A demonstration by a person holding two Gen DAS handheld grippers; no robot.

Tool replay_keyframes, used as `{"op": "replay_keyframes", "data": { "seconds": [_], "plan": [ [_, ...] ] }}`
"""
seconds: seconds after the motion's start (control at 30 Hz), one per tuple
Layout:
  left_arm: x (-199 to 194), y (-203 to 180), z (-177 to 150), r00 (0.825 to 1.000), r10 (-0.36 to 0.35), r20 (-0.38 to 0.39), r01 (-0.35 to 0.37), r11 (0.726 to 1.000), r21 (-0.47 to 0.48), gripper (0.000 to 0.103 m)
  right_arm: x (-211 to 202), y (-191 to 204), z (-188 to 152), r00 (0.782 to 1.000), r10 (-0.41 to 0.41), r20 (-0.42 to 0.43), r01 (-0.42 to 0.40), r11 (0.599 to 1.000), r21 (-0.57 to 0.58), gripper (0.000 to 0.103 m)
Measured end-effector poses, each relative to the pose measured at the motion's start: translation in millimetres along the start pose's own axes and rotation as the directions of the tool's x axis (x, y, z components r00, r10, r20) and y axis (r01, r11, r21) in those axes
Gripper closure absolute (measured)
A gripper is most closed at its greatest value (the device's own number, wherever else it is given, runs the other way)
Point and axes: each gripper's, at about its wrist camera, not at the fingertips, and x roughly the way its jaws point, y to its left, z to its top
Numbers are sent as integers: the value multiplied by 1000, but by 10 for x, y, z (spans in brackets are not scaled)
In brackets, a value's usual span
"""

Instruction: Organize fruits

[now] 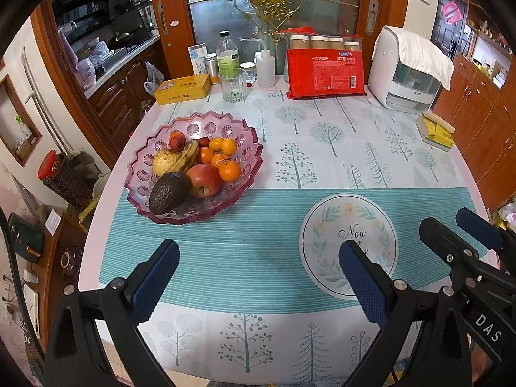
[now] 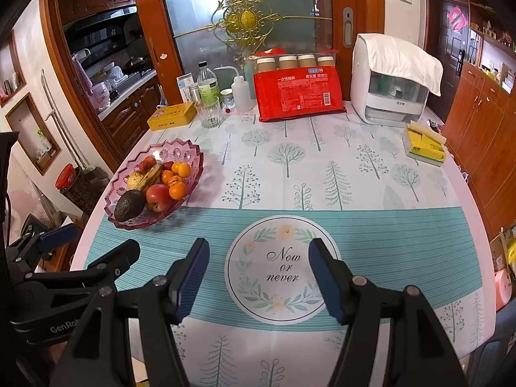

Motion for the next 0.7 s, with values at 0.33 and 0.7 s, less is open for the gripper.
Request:
{"op": "replay_keyframes", "data": {
  "seconds": [0.33,0.7],
  "plan": [
    [35,61,-47,1000,1,-11,-1,1000,-2,4,9,5,2,1000,0,-4,0,1000,0,38],
    [45,92,-42,1000,0,-21,0,1000,-3,4,11,-3,13,1000,1,-5,-1,1000,2,38]
  ]
}}
